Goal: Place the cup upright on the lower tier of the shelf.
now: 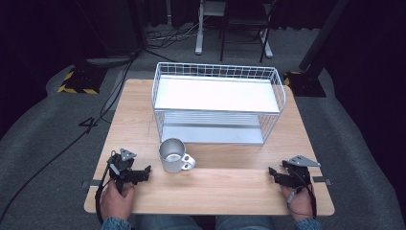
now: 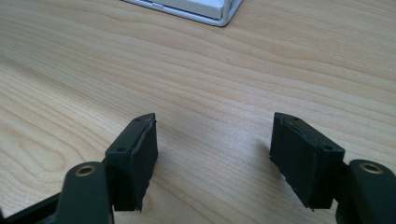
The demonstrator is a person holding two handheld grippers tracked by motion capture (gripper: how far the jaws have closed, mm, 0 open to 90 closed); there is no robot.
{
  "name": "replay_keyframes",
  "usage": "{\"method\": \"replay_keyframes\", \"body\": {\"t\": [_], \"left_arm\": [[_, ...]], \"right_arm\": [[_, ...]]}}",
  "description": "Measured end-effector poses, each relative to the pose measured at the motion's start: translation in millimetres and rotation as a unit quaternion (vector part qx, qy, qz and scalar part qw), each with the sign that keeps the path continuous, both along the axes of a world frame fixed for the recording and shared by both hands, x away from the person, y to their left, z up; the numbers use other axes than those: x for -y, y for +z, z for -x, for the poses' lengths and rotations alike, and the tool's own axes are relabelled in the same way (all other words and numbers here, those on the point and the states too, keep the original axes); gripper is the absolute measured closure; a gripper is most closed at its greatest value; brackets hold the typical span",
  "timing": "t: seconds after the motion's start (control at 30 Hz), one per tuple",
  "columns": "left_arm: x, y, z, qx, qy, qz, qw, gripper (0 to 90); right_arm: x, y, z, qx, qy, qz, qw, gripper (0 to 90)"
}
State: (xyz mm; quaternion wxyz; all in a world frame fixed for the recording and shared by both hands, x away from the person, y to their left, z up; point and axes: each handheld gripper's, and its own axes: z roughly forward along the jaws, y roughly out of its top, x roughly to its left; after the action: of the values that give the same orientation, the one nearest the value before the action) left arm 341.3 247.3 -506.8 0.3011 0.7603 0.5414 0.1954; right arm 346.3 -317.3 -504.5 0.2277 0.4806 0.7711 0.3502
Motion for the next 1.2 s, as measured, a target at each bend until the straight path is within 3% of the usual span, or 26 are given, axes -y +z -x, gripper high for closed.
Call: {"method": "replay_keyframes", "body": {"t": [0.6, 0.67, 0.87, 1.03, 1.2], "left_arm": [[-0.3, 0.1, -0.9, 0.000, 0.003, -0.001, 1.0000, 1.3], [-0.3, 0.2, -1.0, 0.000, 0.003, -0.001, 1.0000, 1.3], [-0.3, 0.2, -1.1, 0.000, 0.004, -0.001, 1.0000, 1.3], [-0.3, 0.2, -1.1, 0.000, 0.004, -0.001, 1.0000, 1.3], [-0.3, 0.2, -1.1, 0.000, 0.004, -0.001, 1.0000, 1.3]], "right_arm": [[0.0, 0.2, -0.5, -0.005, 0.001, -0.004, 1.0000, 31.2], [-2.4, 4.1, -0.7, -0.023, -0.012, 0.003, 0.9997, 31.8], [-0.8, 6.2, -3.7, -0.033, -0.014, -0.019, 0.9992, 35.9], [-8.6, 24.9, 1.6, -0.003, 0.003, -0.034, 0.9994, 36.0], [-18.4, 35.7, 6.3, 0.000, 0.032, -0.049, 0.9983, 37.0]]}}
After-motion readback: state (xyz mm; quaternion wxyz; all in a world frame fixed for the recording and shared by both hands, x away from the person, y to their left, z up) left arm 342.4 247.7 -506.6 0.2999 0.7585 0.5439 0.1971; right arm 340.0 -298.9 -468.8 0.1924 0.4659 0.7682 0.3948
